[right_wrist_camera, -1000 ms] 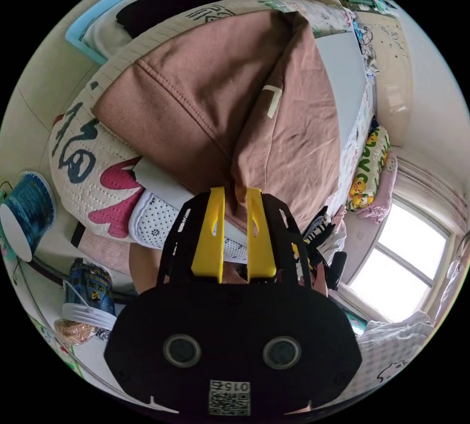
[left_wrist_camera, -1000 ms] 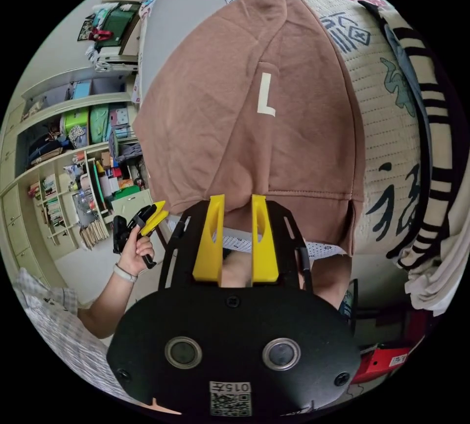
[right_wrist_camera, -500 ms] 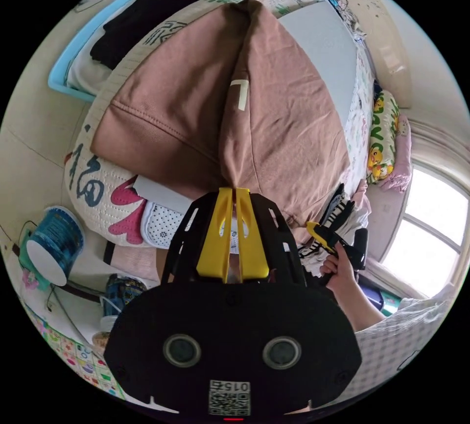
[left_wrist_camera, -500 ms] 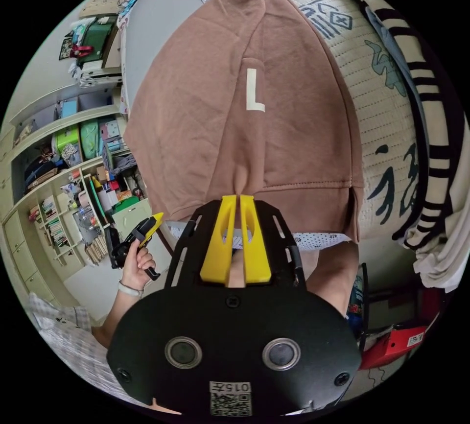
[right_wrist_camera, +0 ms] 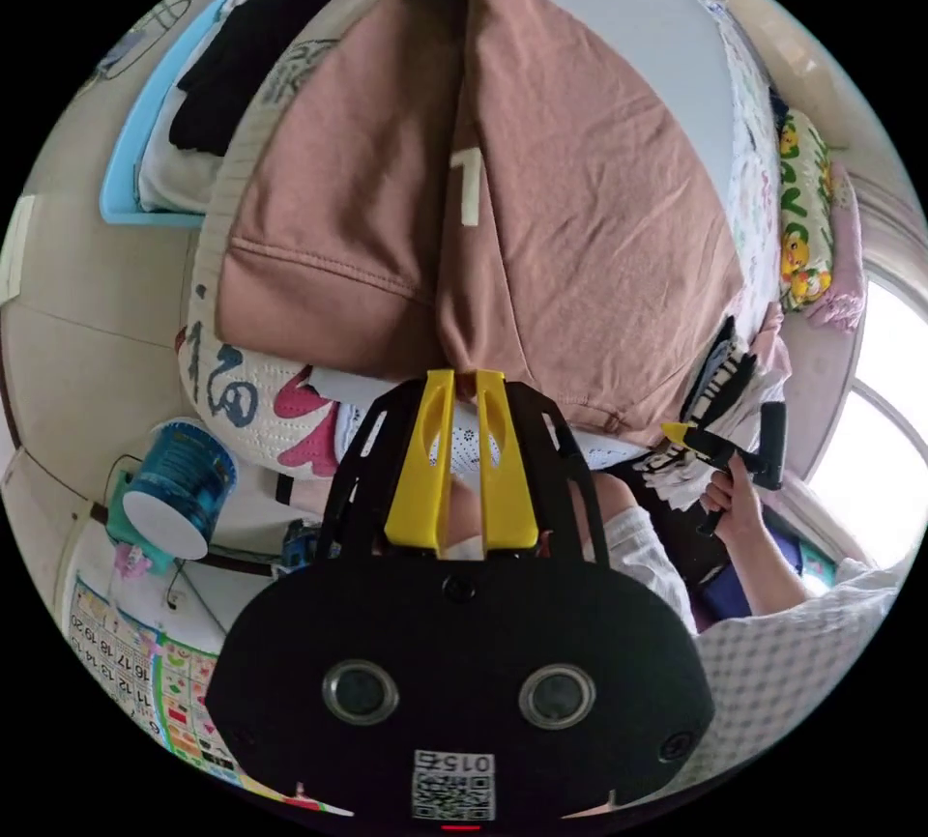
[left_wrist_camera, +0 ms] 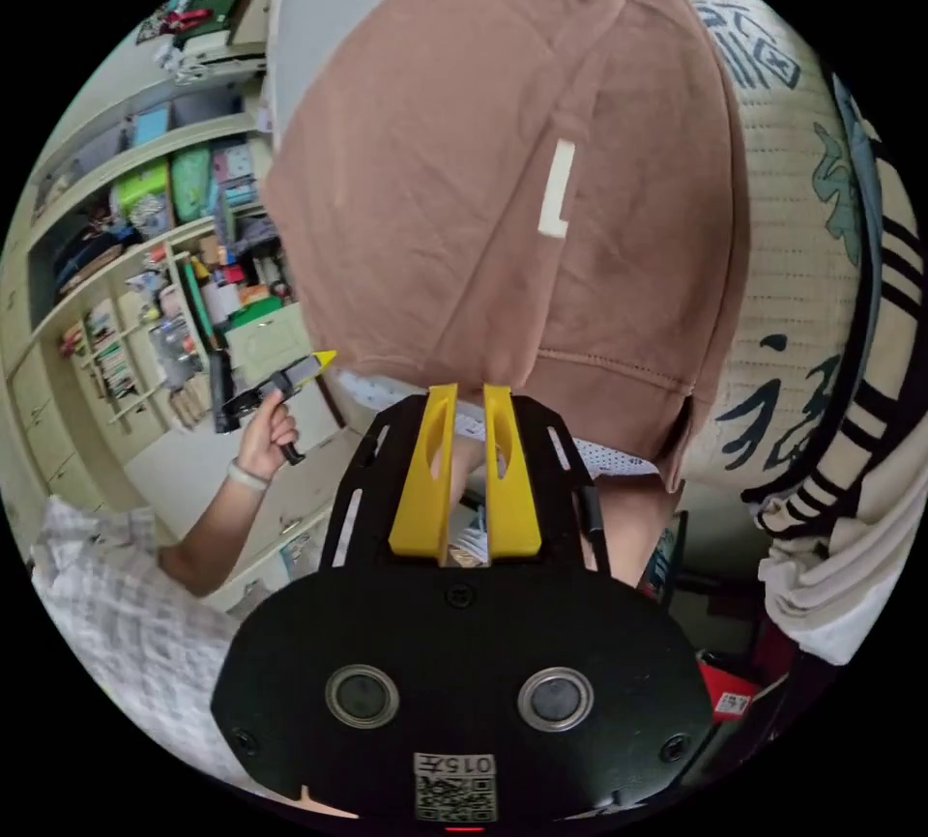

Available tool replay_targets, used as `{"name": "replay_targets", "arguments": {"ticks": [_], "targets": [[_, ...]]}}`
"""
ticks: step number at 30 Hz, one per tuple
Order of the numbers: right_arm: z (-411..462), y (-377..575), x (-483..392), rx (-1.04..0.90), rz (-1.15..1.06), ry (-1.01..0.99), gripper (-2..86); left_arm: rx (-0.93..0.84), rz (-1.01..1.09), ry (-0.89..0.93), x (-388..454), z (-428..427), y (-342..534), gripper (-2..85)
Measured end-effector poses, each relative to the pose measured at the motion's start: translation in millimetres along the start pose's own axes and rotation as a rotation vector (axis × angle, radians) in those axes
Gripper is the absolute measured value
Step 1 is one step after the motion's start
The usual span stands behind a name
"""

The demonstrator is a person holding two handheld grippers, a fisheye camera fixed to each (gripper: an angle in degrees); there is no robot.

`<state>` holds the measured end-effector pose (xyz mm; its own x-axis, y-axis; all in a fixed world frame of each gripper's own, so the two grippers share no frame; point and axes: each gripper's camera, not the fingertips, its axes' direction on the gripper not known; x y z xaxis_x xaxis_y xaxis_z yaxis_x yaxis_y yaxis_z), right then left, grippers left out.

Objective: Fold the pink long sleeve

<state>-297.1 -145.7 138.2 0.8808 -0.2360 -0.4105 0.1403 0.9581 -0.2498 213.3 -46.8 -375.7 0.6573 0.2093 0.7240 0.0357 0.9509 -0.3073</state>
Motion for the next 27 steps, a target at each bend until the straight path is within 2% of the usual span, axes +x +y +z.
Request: {"name": "replay_targets", "arguments": {"ticks": [5,9,16,19,21,24,27], "targets": [[-75,-34,1,0.245,-0.034,0.050,7.3,0.296,0.010,0.042,-1,-103,-45,9.7],[-99,-78,7,0.293,-0.082,0.186,10.1,0.412,0.072,0.015,4,-139,-95,11.8],[-107,-98,38,0.211,-0.070,0.147,9.3,0.357,0.153,0.031,3,-126,-129,13.0],[-123,-89,52,0.199,-0.064,0.143,6.9,0.367,0.189,0.086,-2,-129,-124,9.4],[-140,-80,64,0.177,-0.027,0.146,4.6,0.354,0.204,0.077,-2,-132,-119,4.0],[-165,-65,79,0.166,0.002,0.128,2.7,0.355,0.196,0.044,-6,-139,-112,1.5],[-196,-46,98,0.200,0.027,0.059,1.5,0.358,0.139,0.126,-24,-147,-108,0.7]]}}
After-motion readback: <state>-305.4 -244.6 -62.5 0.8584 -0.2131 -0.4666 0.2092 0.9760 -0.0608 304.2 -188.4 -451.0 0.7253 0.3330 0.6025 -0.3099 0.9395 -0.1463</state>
